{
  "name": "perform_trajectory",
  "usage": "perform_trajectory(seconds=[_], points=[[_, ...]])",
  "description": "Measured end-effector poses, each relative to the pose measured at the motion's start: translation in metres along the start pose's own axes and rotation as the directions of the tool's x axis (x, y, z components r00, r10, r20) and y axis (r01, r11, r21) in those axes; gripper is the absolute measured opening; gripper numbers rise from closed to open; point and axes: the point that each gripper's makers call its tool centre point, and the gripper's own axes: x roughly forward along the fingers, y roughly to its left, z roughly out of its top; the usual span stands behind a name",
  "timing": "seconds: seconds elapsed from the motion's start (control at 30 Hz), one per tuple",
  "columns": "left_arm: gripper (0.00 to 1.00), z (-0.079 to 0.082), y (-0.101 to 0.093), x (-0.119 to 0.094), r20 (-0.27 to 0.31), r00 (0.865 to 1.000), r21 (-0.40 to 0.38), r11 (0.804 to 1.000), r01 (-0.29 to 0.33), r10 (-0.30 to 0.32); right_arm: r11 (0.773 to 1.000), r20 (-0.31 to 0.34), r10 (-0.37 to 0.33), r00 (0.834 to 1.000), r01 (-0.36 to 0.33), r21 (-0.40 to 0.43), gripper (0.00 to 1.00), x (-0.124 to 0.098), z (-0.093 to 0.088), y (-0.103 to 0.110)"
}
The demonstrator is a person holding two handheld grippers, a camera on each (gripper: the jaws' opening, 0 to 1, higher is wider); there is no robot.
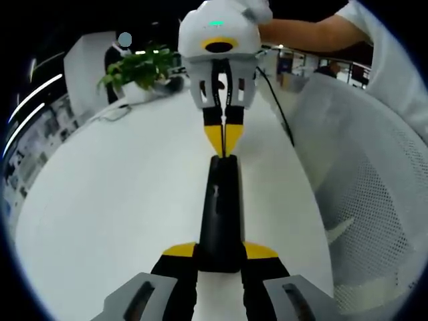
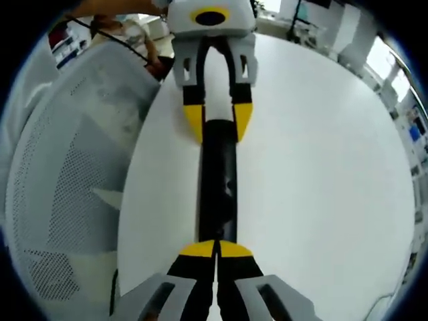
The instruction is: Press the specified remote control buttons in sequence, fully releasing each button before pressing the next.
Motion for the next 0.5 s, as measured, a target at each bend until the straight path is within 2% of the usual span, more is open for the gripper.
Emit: perform_trajectory(seconds=[0.5], points=[[0.23,0.0009,-0.0008,-0.0002,-0.006,1.0,0.006,1.0,0.0,0.0,1.0,0.0,-0.012,1.0,0.012,-0.004,0.0,-0.0008,0.0004,0.0012]])
